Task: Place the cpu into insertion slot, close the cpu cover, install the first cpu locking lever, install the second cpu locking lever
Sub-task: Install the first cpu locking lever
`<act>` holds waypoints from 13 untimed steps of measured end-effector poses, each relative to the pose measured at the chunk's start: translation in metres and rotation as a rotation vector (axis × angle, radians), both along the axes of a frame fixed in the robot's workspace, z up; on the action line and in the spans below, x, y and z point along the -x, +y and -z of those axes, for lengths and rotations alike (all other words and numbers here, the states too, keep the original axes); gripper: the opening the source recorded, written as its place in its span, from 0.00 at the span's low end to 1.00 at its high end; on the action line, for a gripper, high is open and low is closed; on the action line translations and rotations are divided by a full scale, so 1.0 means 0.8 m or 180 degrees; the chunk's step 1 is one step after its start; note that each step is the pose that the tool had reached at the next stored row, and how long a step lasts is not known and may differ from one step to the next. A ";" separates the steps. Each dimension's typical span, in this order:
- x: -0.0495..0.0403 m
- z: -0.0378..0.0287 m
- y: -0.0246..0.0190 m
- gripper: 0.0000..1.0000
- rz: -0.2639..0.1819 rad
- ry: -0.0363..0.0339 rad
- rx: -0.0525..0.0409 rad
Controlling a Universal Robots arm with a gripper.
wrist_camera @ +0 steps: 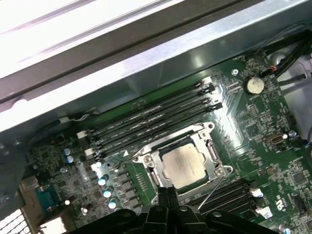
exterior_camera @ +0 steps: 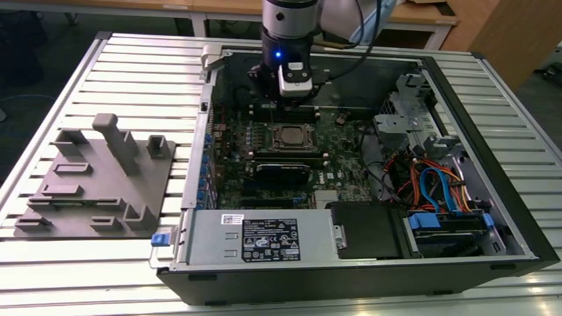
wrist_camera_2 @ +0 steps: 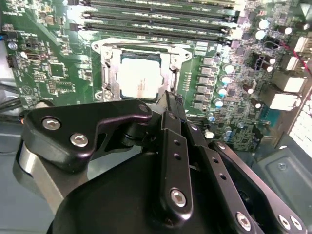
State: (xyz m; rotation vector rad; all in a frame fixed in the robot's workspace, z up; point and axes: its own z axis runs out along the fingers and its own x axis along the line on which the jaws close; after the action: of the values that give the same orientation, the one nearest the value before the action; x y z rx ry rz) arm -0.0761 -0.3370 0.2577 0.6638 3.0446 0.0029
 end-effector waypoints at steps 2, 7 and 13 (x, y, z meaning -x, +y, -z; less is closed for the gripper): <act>0.003 0.0000 0.0000 0.10 -0.0007 -0.0008 -0.0001; 0.004 0.0004 0.0000 0.10 -0.0242 -0.0009 -0.0001; 0.004 0.0010 0.0000 0.10 -0.0570 -0.0010 -0.0002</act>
State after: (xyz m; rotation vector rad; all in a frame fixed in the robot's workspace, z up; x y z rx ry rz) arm -0.0789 -0.3370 0.2569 0.3885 3.0893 0.0083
